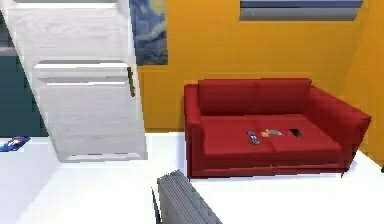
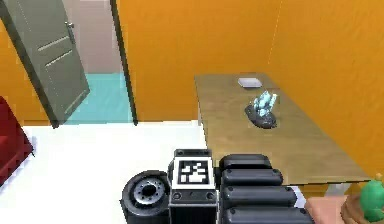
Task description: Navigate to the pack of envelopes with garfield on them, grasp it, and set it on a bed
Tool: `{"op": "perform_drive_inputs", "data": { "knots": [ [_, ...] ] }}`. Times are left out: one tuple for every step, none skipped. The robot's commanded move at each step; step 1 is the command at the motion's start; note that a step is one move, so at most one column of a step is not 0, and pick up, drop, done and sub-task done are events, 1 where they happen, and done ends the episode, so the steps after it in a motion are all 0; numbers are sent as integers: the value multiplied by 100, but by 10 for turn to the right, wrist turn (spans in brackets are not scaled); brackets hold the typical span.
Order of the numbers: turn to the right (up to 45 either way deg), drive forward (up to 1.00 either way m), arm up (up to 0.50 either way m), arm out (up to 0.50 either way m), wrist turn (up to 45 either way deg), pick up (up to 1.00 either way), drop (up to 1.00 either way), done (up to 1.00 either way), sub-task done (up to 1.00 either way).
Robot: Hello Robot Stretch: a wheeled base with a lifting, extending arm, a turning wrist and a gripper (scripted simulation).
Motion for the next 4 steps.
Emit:
{"op": "perform_drive_inputs", "data": {
  "knots": [
    [390,0,0,0,0,0,0,0,0],
    [0,35,0,0,0,0,0,0,0],
    [-450,0,0,0,0,0,0,0,0],
    [-360,0,0,0,0,0,0,0,0]
  ]
}}
